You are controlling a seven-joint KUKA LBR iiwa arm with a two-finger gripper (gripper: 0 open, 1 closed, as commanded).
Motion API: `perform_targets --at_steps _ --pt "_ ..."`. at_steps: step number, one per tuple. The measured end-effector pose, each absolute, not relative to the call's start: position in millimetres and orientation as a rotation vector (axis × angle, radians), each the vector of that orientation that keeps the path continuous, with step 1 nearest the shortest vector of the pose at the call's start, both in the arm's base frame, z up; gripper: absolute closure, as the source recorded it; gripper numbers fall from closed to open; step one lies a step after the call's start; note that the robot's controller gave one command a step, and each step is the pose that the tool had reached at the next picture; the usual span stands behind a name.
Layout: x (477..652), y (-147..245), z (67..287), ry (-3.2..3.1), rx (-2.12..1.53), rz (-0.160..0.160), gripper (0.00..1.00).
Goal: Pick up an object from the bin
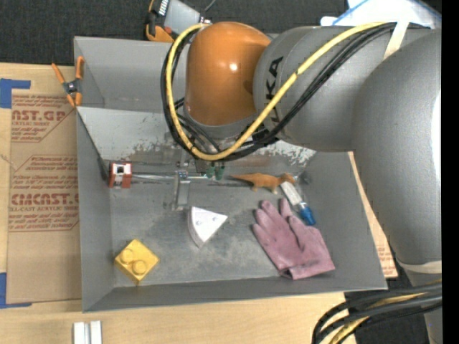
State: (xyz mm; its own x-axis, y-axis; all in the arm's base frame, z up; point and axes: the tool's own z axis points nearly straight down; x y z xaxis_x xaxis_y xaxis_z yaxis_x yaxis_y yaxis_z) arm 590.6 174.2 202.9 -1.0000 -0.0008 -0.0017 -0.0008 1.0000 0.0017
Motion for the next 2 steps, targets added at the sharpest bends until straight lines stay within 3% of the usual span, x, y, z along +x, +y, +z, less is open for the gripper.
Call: perform_targets --at_steps 1,2 --pt "590.6 174.2 202.9 3.140 -0.001 0.003 0.00" --pt "573.5 155.2 166.0 3.131 0.243 0.004 0.00"
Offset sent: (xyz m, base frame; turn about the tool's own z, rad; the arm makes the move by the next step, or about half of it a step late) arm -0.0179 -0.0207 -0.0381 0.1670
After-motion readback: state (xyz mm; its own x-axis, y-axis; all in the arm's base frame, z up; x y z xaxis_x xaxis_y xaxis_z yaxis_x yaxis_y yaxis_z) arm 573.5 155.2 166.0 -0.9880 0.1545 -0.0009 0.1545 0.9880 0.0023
